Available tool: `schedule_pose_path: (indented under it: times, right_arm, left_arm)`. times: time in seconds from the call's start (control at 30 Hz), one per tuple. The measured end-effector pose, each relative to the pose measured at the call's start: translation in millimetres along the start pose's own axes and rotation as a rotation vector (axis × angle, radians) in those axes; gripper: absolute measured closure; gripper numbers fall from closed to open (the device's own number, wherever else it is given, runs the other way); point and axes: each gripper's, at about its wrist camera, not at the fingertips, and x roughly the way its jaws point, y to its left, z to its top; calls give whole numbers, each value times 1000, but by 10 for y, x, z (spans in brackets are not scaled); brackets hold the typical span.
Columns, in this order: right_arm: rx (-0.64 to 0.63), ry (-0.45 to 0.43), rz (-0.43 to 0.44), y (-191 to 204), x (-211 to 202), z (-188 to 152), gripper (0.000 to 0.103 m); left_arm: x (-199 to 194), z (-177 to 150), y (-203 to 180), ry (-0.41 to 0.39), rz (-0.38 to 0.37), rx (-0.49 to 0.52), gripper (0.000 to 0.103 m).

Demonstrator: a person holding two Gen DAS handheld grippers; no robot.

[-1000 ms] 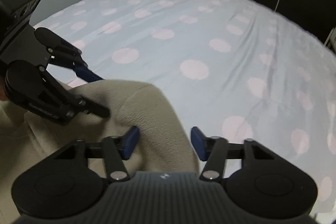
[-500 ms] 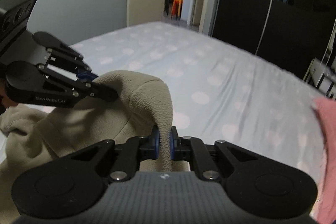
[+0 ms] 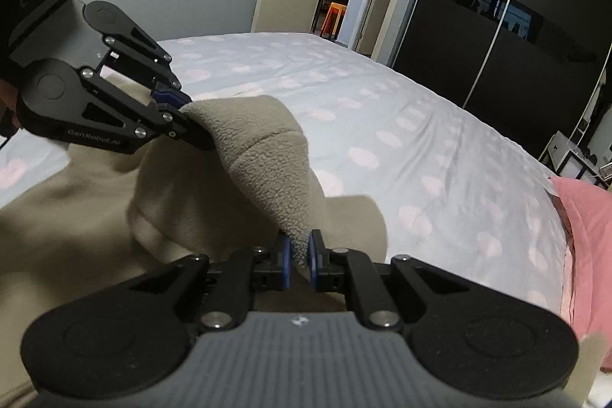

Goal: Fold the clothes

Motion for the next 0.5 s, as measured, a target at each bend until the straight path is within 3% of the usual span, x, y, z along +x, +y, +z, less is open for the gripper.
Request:
schedule_pose_path:
  times: [0.27, 0.4, 0.5]
  right_arm:
    - [42, 88, 6, 352, 26, -534, 92]
    - [102, 108, 3, 366, 84, -653, 91]
    - [162, 105, 11, 286, 50, -632, 73]
  left_arm:
    - [88, -300, -279, 78, -25, -64, 90]
    - [7, -412, -203, 85, -30, -186, 81]
    - [-155, -510, -66, 78, -12, -286, 71]
